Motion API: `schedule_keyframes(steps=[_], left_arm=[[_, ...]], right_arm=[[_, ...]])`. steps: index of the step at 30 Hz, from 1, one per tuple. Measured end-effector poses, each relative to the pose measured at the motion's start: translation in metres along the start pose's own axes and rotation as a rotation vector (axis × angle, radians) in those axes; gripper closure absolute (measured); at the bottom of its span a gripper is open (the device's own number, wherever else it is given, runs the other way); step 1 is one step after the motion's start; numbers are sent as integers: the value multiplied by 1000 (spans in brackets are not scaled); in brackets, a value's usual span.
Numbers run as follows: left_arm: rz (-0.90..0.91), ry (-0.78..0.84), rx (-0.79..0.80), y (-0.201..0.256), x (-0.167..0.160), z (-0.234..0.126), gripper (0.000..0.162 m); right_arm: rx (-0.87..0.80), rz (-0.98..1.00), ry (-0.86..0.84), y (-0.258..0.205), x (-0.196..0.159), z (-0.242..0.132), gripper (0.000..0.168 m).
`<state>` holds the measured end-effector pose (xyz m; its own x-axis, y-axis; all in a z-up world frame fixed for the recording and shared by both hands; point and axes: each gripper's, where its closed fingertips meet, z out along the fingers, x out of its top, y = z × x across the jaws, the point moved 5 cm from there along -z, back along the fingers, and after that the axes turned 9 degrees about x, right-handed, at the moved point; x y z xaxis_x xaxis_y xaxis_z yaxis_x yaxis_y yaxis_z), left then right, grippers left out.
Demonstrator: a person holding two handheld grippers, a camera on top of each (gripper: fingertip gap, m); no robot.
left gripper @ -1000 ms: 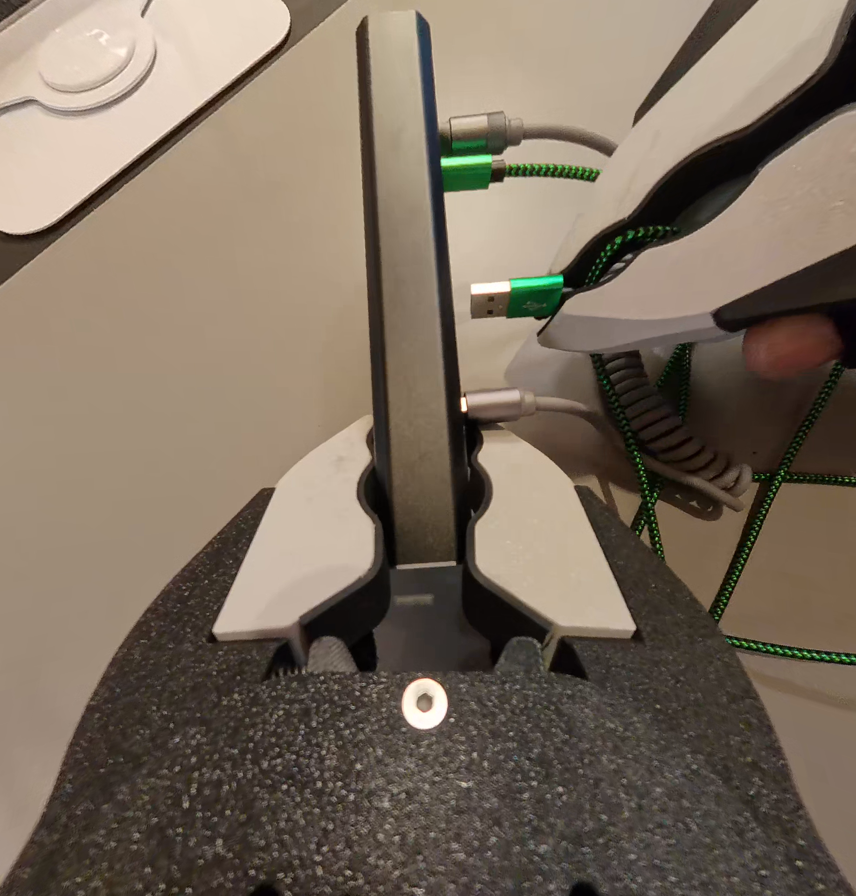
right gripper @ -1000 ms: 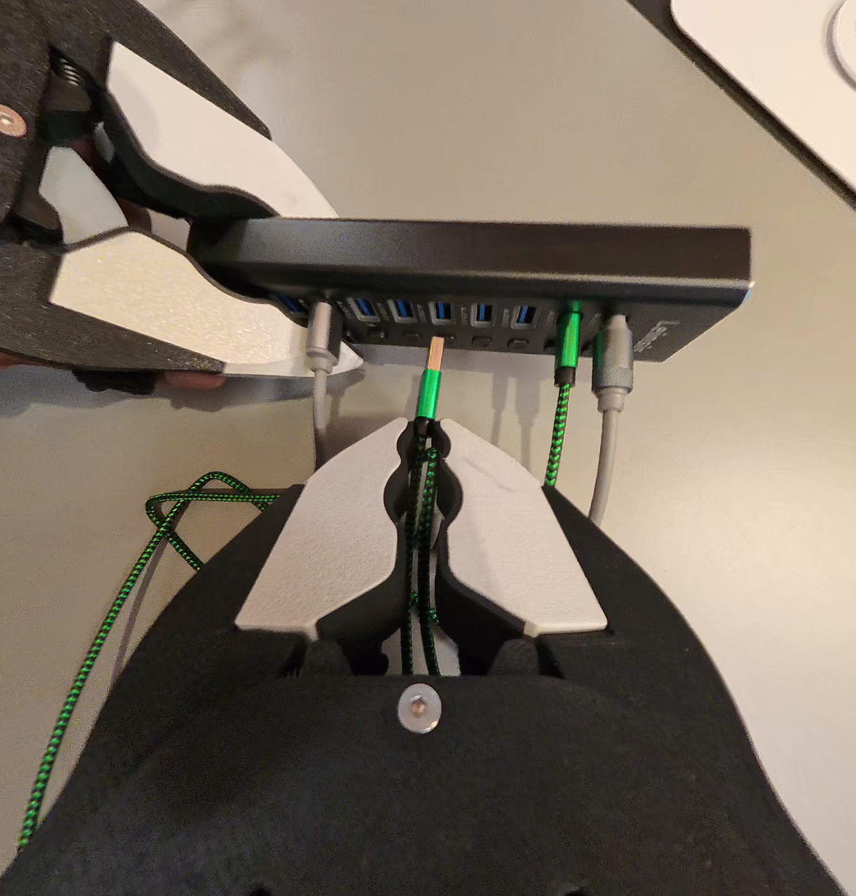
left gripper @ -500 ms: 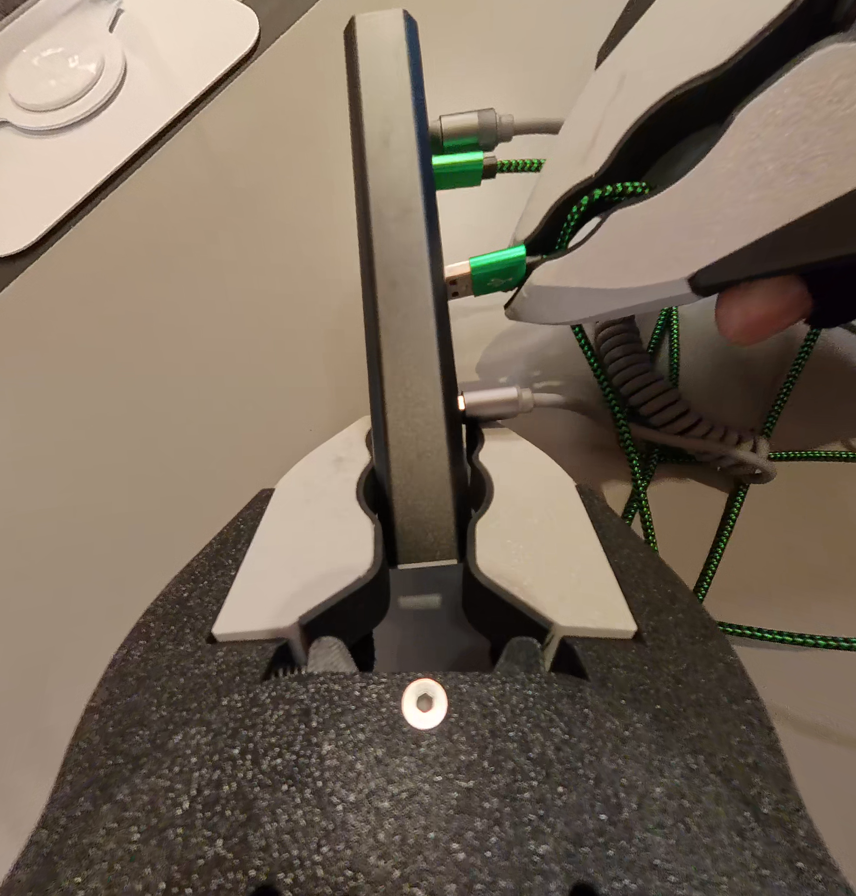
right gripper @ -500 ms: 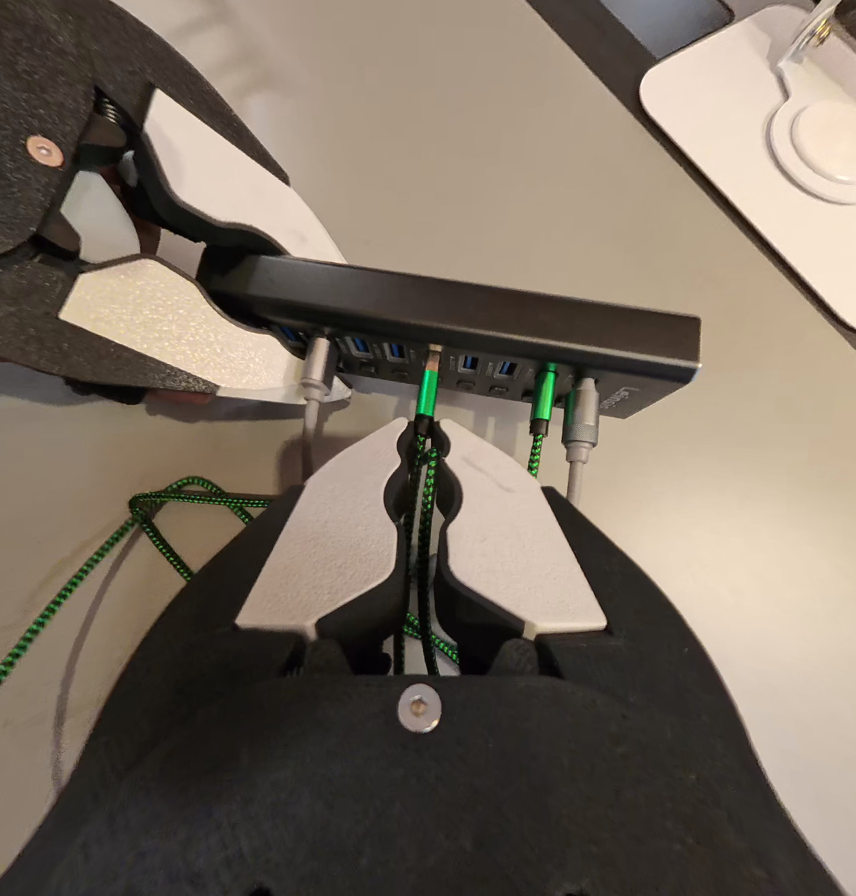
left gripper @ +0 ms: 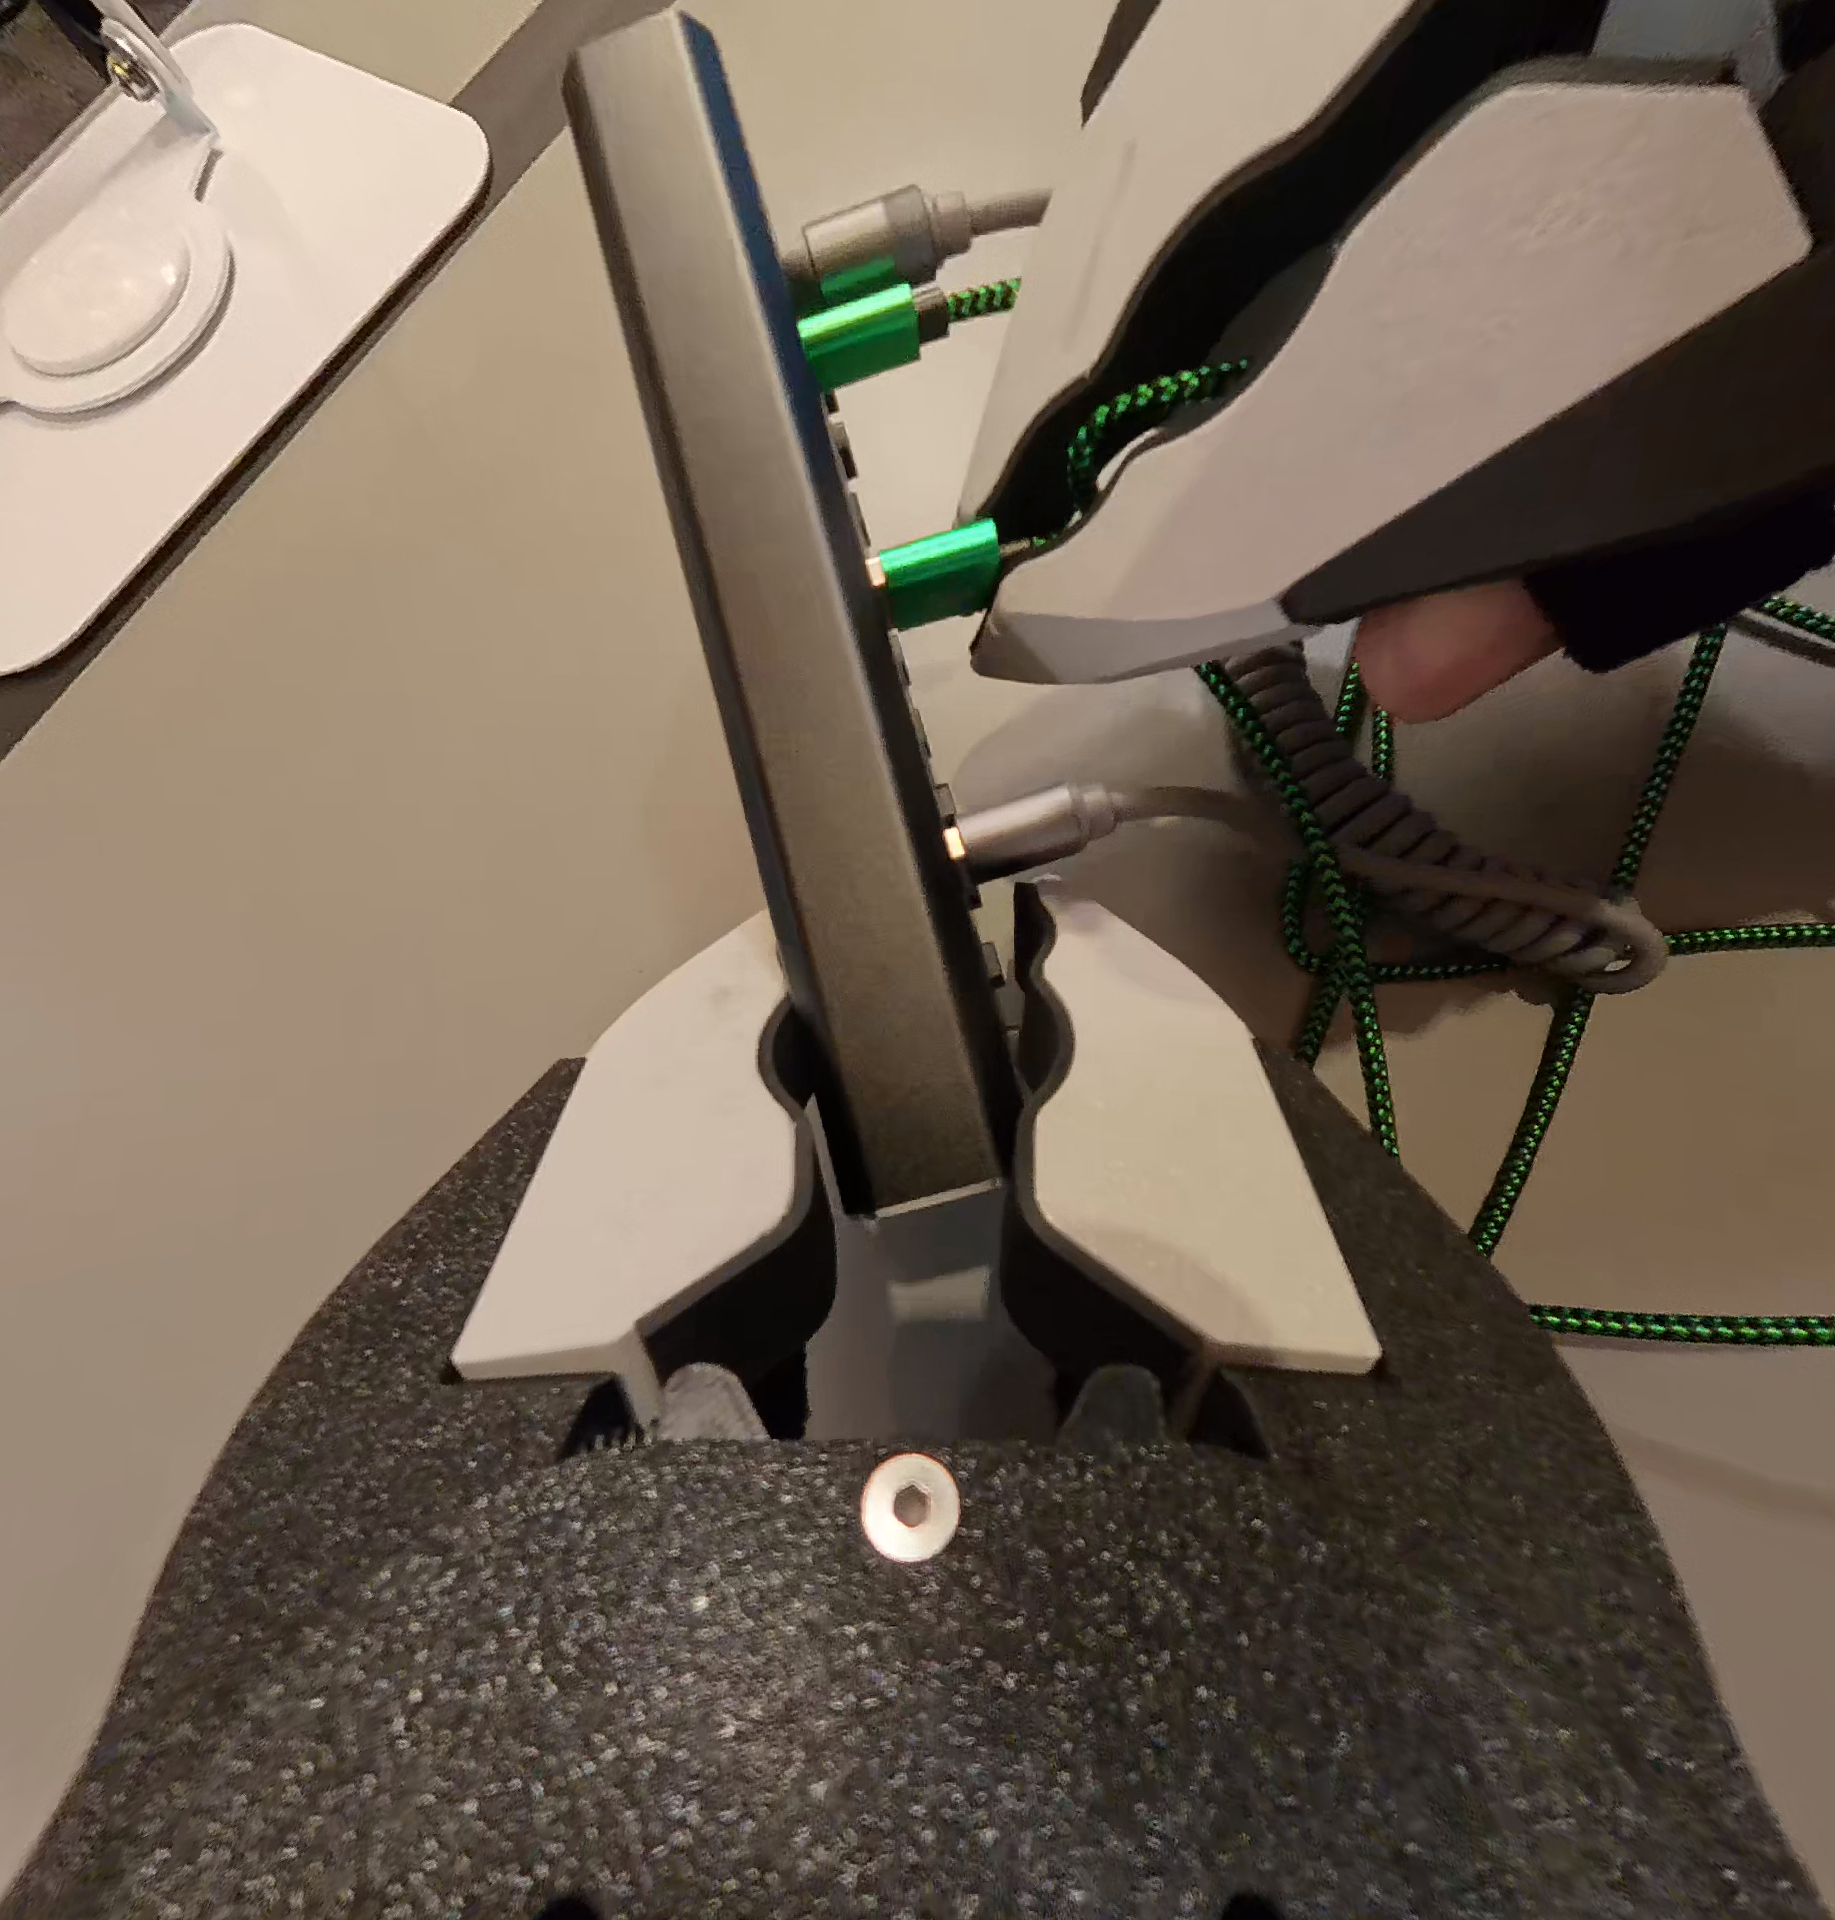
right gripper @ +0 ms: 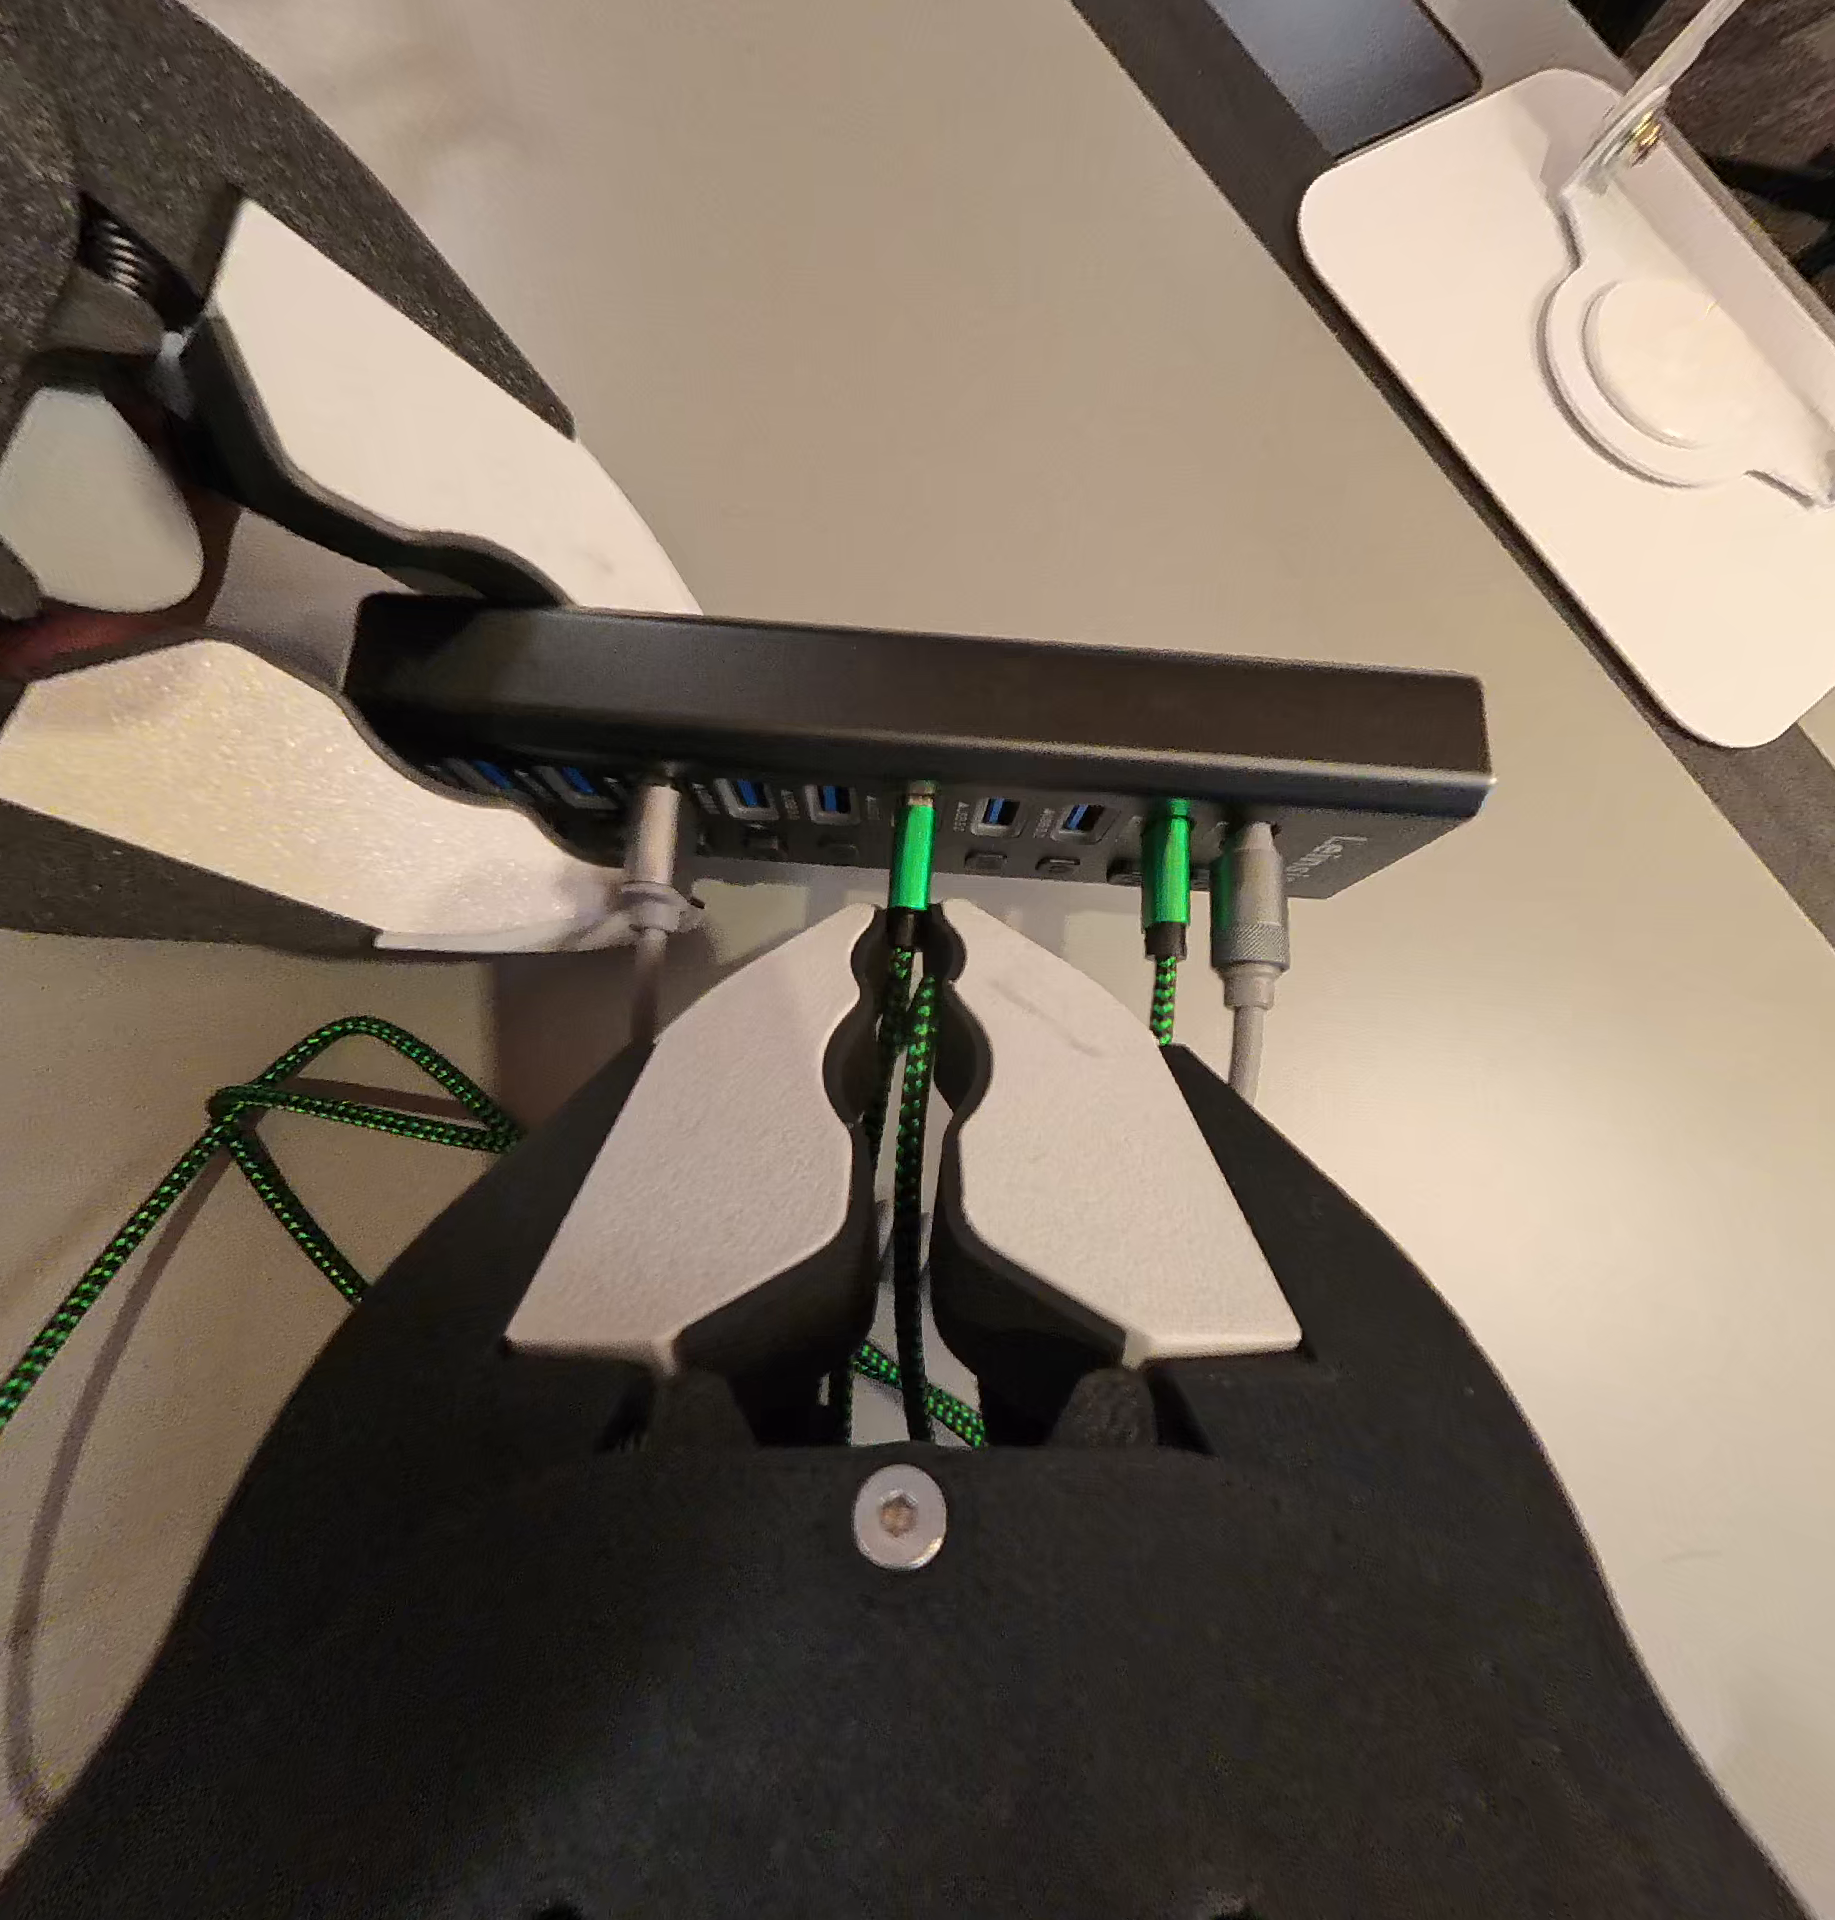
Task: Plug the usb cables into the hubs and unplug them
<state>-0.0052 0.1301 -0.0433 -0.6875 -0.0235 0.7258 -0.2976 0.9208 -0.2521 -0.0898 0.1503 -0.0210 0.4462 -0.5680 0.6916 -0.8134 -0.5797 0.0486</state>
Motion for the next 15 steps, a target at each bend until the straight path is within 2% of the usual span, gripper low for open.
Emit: schedule_keyframes(steps=[5, 8, 11, 15], left_arm=[[-74, 40, 0, -10, 4, -2, 132], [-12, 63, 90, -23, 7, -10, 132], [42, 101, 155, -37, 9, -20, 132], [181, 152, 264, -47, 20, -34, 132]], right_arm=[[46, -7, 59, -2, 1, -3, 162], [68, -53, 106, -7, 3, -17, 147], [88, -92, 182, -6, 8, -39, 143], [-13, -194, 325, 11, 25, -80, 142]])
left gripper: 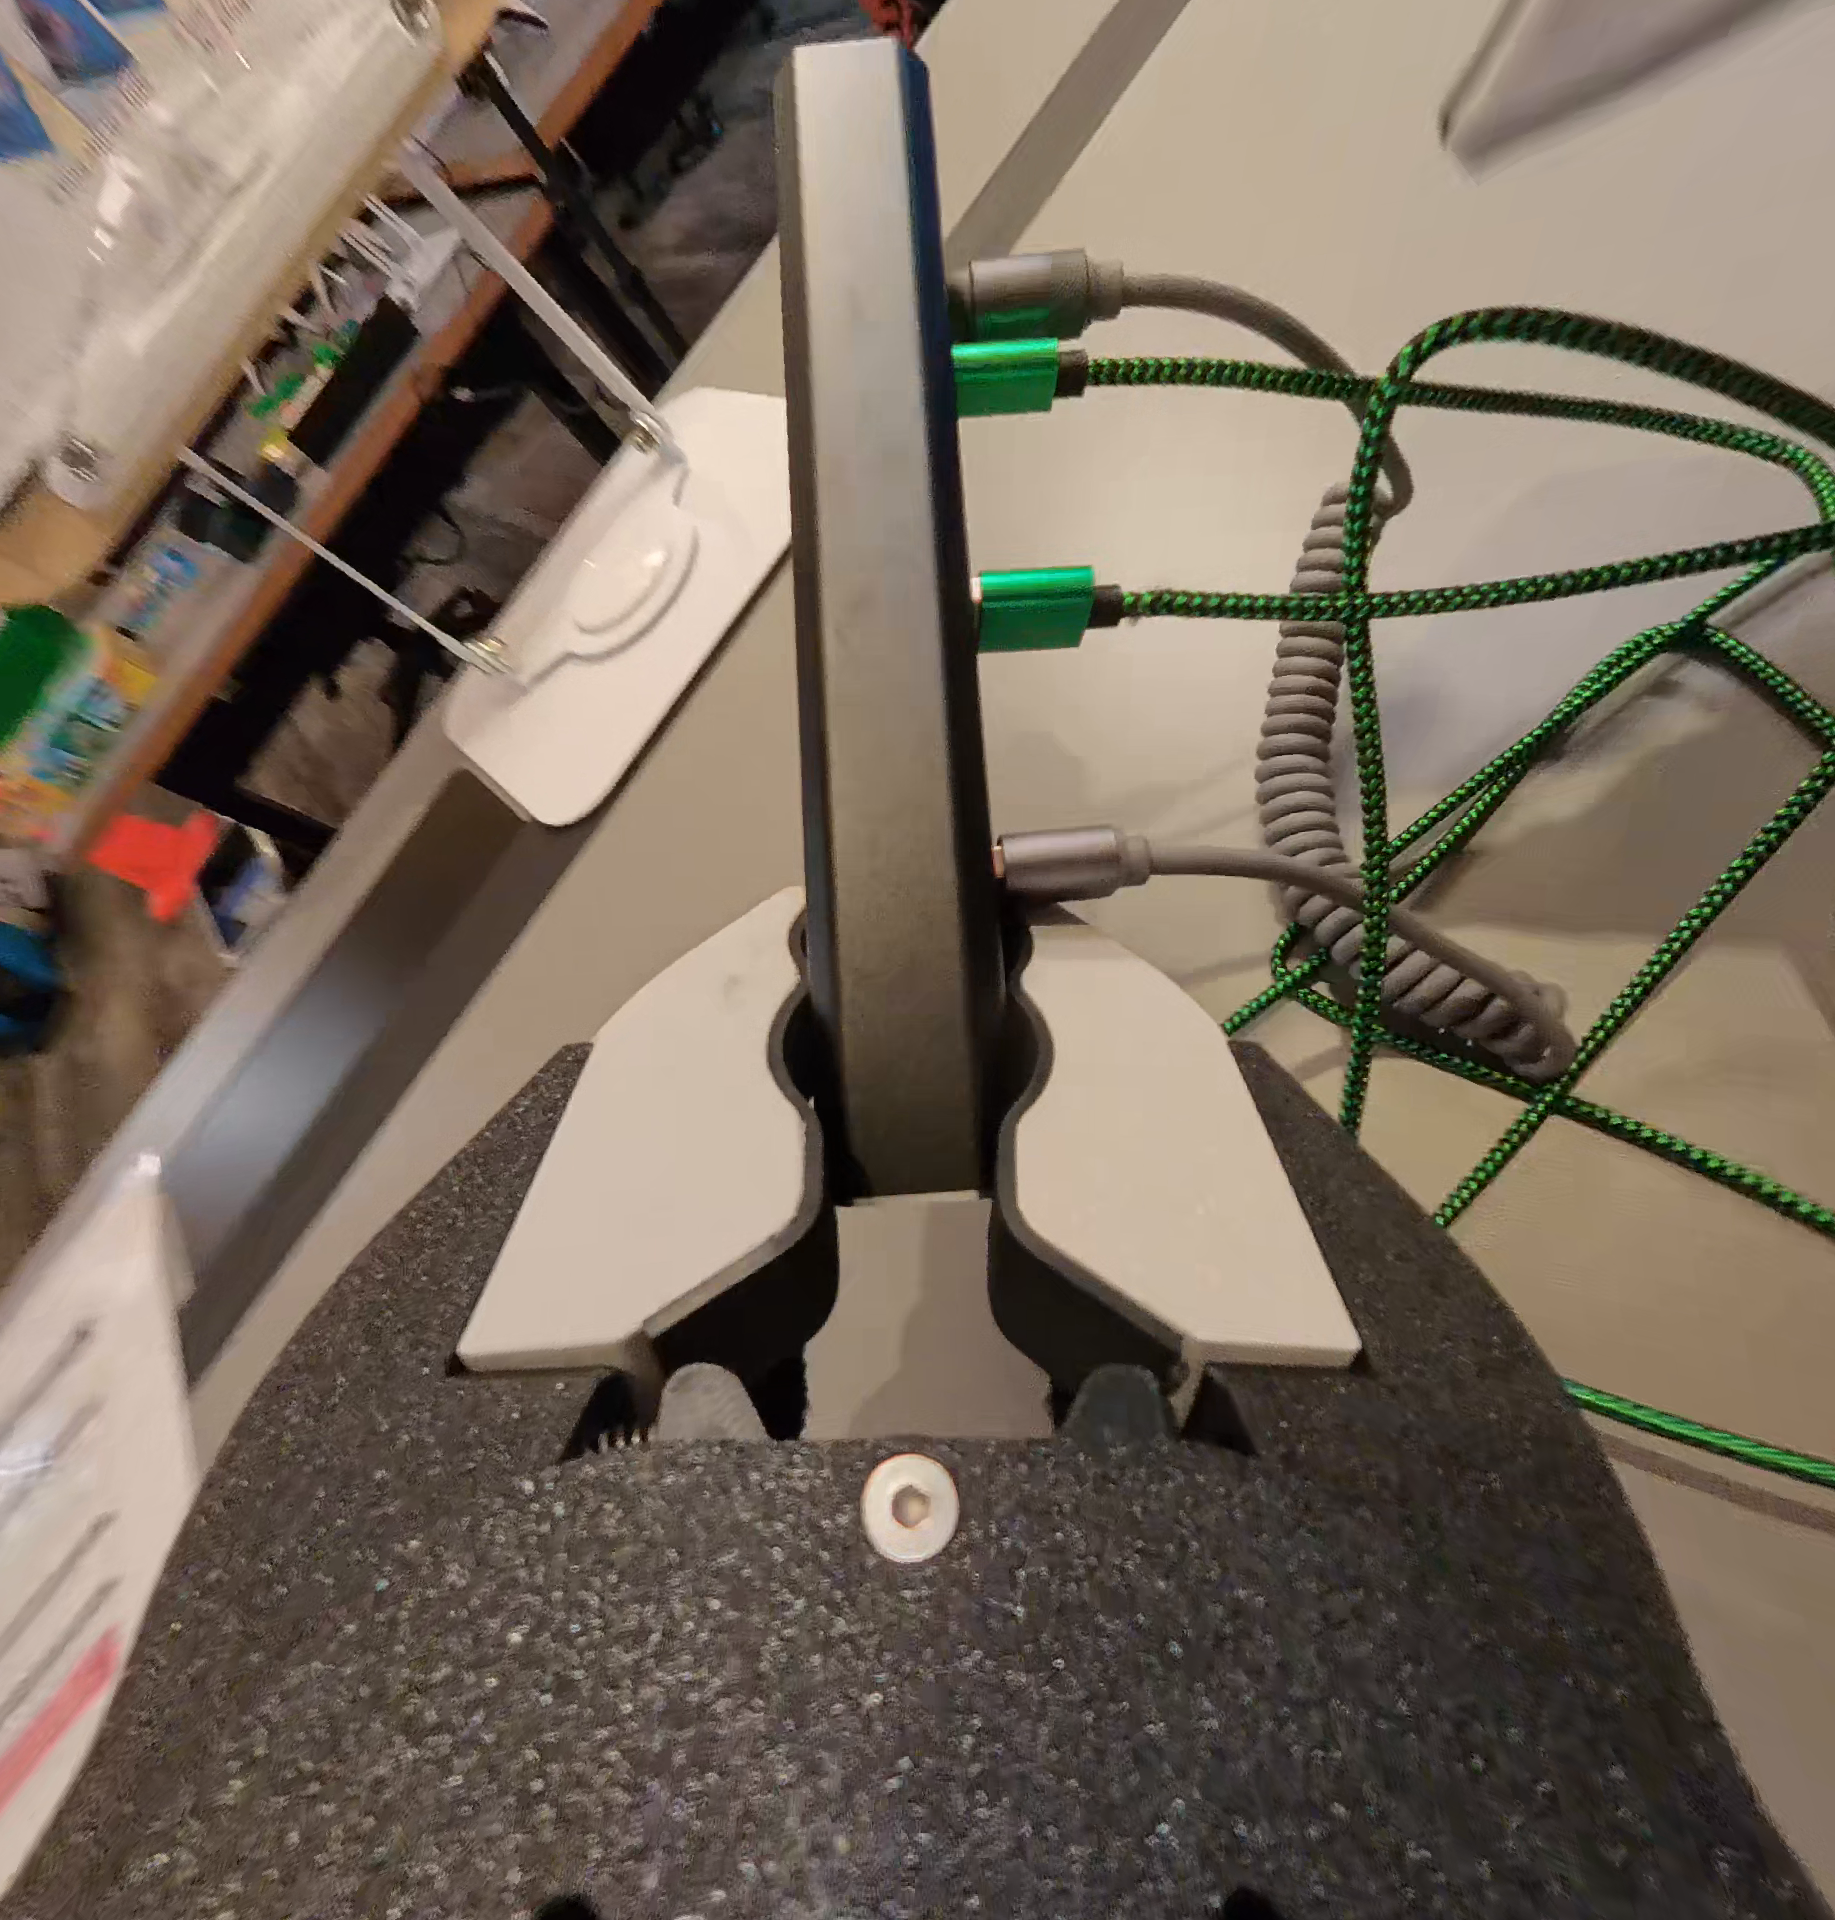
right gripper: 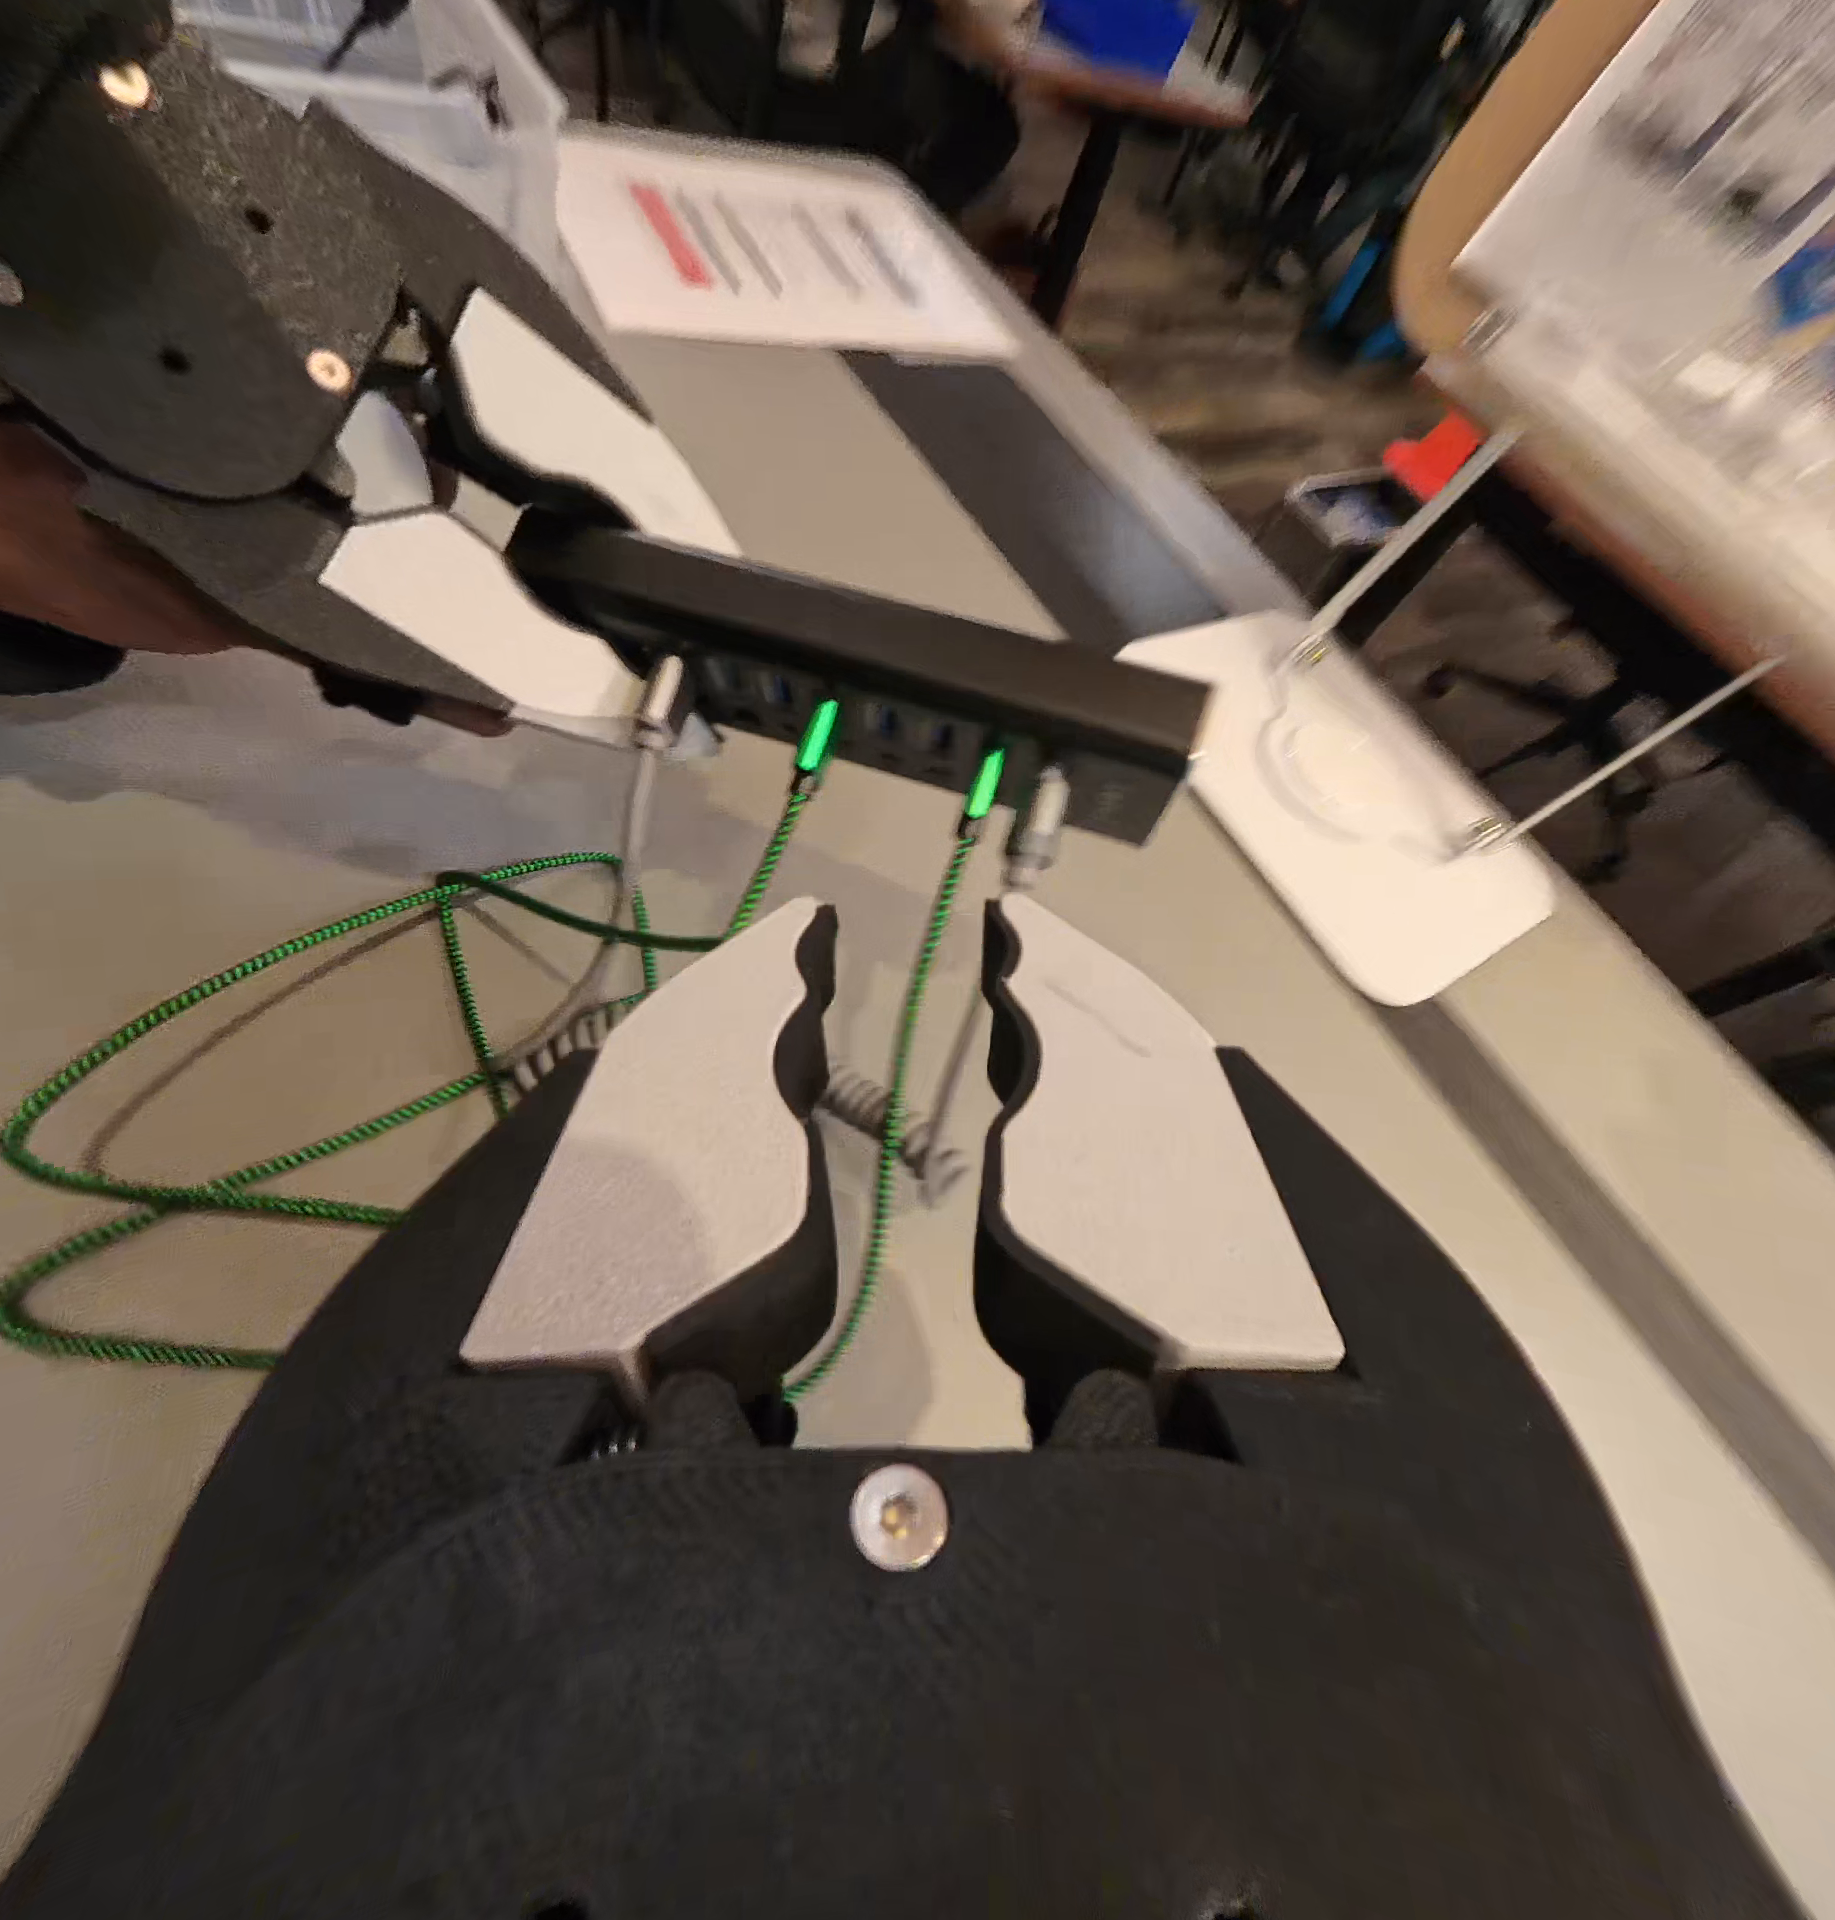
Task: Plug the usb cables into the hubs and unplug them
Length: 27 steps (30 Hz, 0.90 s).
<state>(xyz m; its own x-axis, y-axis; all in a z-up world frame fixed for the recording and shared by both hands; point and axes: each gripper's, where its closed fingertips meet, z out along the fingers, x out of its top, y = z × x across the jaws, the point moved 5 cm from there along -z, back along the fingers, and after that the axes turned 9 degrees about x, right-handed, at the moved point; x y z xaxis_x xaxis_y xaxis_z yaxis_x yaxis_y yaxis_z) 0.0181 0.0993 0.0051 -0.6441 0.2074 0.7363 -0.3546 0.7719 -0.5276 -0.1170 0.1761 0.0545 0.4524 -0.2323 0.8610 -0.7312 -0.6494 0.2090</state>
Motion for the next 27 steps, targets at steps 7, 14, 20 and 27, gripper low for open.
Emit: schedule_keyframes(steps=[7, 14, 20, 27], left_arm=[[194, -41, 68, -5, 33, -13, 132], [410, 35, 5, 12, 83, -24, 132], [621, 130, 26, 28, 109, -33, 132], [580, 285, 168, 22, 124, -43, 129]], right_arm=[[-158, -378, 35, 19, 19, -32, 141], [-121, -593, -90, 10, 32, -39, 135], [-99, -755, -310, 2, 25, -40, 137], [-224, -857, -373, 8, 34, -53, 141]])
